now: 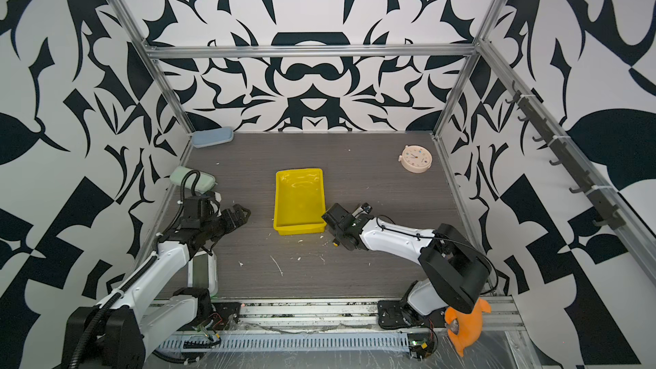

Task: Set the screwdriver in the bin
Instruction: 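Close the right gripper on the screwdriver handle and lift it, then carry the screwdriver with the right gripper over the yellow bin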

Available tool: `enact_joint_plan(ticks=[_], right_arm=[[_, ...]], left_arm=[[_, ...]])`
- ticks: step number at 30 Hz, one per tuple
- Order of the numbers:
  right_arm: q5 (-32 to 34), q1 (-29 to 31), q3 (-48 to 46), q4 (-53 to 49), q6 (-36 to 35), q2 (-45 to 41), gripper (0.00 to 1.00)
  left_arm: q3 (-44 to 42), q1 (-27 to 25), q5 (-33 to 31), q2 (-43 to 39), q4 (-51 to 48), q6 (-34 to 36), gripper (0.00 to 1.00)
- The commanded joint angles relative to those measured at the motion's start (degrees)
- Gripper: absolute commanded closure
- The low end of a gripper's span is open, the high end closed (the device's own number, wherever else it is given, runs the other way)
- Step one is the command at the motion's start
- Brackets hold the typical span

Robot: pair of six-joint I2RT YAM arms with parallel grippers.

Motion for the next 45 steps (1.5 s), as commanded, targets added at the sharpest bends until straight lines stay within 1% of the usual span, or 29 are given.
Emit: enact_joint_plan(ticks=[1, 7, 12, 15, 17, 19, 20, 21, 24, 27, 28, 29, 31, 32, 34, 37, 40, 43, 45], right_arm=[[0.03, 0.57, 0.29, 0.44, 0.14, -0.18, 0.52], [0.70, 0.58, -2.61, 1.74, 1.60, 0.52, 0.53], [0.26, 0.59, -3.22, 2.58, 1.55, 1.88, 0.55], [-0.10, 0.59, -3.04, 2.68, 1.85, 2.26, 0.57], [0.12, 0.58, -2.47, 2.37, 1.86, 2.50, 0.63], [0.35, 0.66, -1.68, 1.30, 2.07, 2.81, 0.74], [0.28, 0.68, -1.41, 1.10, 1.96, 2.97, 0.77], [-0.03, 0.68, -1.21, 1.11, 1.63, 3.03, 0.79], [-0.97, 0.68, -1.76, 0.22, 1.07, 1.82, 0.79], [0.31, 0.69, -2.69, -2.23, -0.38, -2.25, 0.80], [1.81, 0.91, -2.91, -3.18, -1.81, -4.22, 0.84], [4.41, 1.50, -2.66, -4.34, -4.04, -6.25, 0.89], [12.41, 3.94, -0.26, -10.27, -5.72, -9.08, 0.96], [15.90, 5.14, 1.56, -12.94, -6.37, -9.79, 0.96], [20.34, 6.89, 5.62, -16.71, -7.97, -9.44, 0.96], [25.13, 10.10, 13.92, -20.31, -10.98, -5.14, 0.97], [27.74, 13.93, 23.02, -23.31, -13.99, 1.47, 0.97], [27.51, 16.79, 31.02, -24.19, -17.03, 8.11, 0.97], [26.15, 17.63, 35.10, -24.28, -18.30, 11.79, 0.97]], left_arm=[[0.46, 0.01, 0.15, -0.58, 0.49, -0.34, 0.01], [0.84, -0.04, 0.31, 0.73, 0.58, -0.27, 0.01], [0.82, 0.00, 0.32, 0.62, 0.58, -0.26, 0.01], [0.62, -0.01, 0.24, -0.30, 0.40, -0.27, 0.01], [0.37, -0.01, 0.24, -1.00, 0.34, -0.34, 0.01], [0.27, -0.05, 0.23, -1.31, 0.32, -0.34, 0.01], [0.27, 0.00, 0.21, -1.33, 0.34, -0.34, 0.01], [0.26, -0.04, 0.13, -1.33, 0.32, -0.34, 0.01], [0.35, 0.01, 0.05, -1.24, 0.27, -0.43, 0.01], [0.35, 0.01, 0.20, -1.16, 0.58, -0.36, 0.01], [0.38, -0.06, 0.41, -1.07, 0.67, -0.34, 0.01], [0.35, -0.01, 0.64, -1.07, 0.67, -0.34, 0.01], [0.20, 0.01, 1.02, -1.23, 0.75, -0.34, 0.01], [0.24, 0.01, 1.02, -1.32, 0.82, -0.34, 0.01], [0.18, 0.01, 1.23, -1.25, 0.92, -0.30, 0.01], [0.35, 0.01, 1.72, -0.89, 0.85, -0.16, 0.01], [0.35, 0.01, 1.48, -1.02, 0.69, -0.16, 0.01], [0.18, 0.01, 1.04, -1.65, 0.27, -0.25, 0.01], [0.09, 0.01, 1.03, -2.18, 0.23, -0.34, 0.01]])
